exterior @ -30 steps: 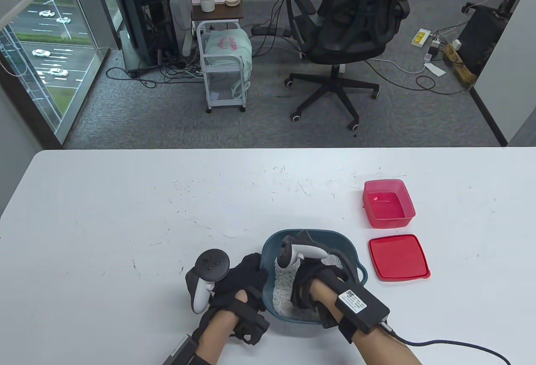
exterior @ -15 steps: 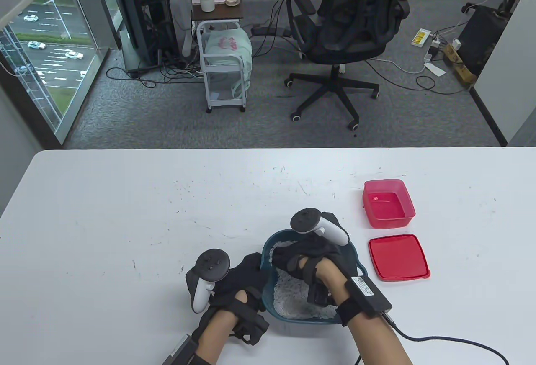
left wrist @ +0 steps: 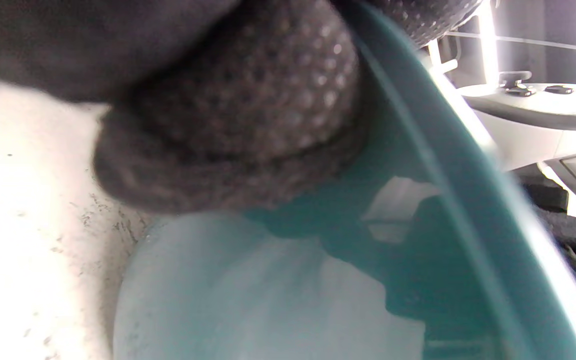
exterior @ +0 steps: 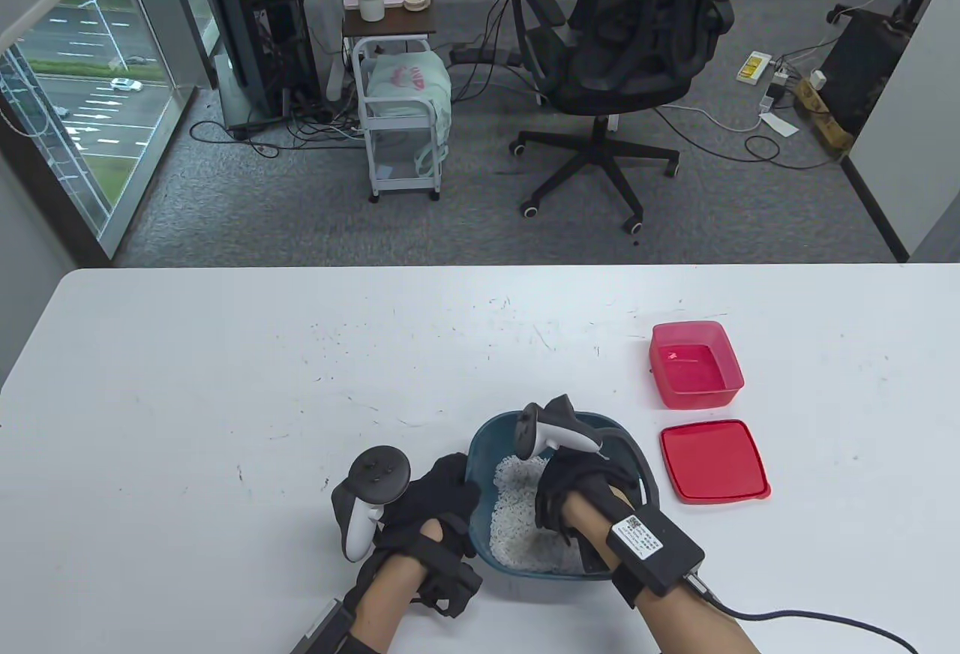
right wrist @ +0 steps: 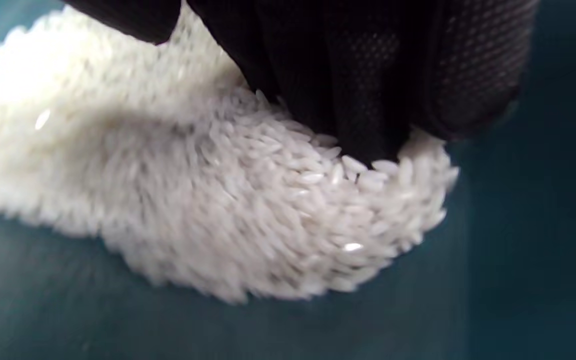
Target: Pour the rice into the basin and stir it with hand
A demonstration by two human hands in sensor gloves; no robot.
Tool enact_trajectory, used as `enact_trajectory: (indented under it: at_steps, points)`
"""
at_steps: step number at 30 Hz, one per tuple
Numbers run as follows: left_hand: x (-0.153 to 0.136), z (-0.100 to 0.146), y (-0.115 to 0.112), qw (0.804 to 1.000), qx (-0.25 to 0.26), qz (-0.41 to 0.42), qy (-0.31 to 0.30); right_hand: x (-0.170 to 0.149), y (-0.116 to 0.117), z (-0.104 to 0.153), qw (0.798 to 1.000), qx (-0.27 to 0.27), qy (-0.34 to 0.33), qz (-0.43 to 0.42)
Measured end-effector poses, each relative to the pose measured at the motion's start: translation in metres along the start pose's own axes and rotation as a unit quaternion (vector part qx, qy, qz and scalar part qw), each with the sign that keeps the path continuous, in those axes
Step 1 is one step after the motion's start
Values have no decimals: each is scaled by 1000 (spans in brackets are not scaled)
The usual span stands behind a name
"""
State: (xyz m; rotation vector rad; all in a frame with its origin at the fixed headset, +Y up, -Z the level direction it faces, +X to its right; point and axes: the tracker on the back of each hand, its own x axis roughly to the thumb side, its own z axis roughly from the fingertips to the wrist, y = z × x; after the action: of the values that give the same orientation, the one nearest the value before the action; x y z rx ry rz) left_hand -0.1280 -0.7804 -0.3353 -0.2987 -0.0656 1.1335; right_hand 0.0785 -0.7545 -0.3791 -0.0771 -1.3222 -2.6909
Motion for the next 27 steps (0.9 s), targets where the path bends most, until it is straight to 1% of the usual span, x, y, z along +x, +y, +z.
enact_trajectory:
  at_steps: [3,5,7,9,10,12,14,18,20,21,23,27]
  points:
    - [0,0,0,1000,2,-1,1,5,6,-1,997,44,-53,-18]
    - [0,0,0,1000,2,-2,1,10,8,-2,984,80,-141,-70]
    - [0,0,0,1000,2,-2,1,12,7,-2,963,98,-218,-123]
    - [0,0,0,1000,2,-2,0,14,5,-4,935,119,-279,-185]
    - [0,0,0,1000,1,0,0,15,5,-6,917,137,-304,-219]
    - [0,0,0,1000,-2,-2,-4,15,2,-10,902,141,-321,-252]
    - [0,-1,0,1000,-4,-1,-5,14,-4,-11,899,128,-318,-273]
    - [1,-1,0,1000,-7,-2,-8,10,-16,-12,910,66,-290,-288]
    - [0,-1,0,1000,-7,-2,-8,7,-22,-13,926,17,-255,-279]
    - [0,-1,0,1000,-6,-2,-9,6,-23,-13,932,1,-239,-274]
    - [0,-1,0,1000,-6,-2,-8,0,-27,-11,951,-44,-186,-244]
    - [0,0,0,1000,-3,-2,-7,-10,-28,-7,979,-71,-89,-170]
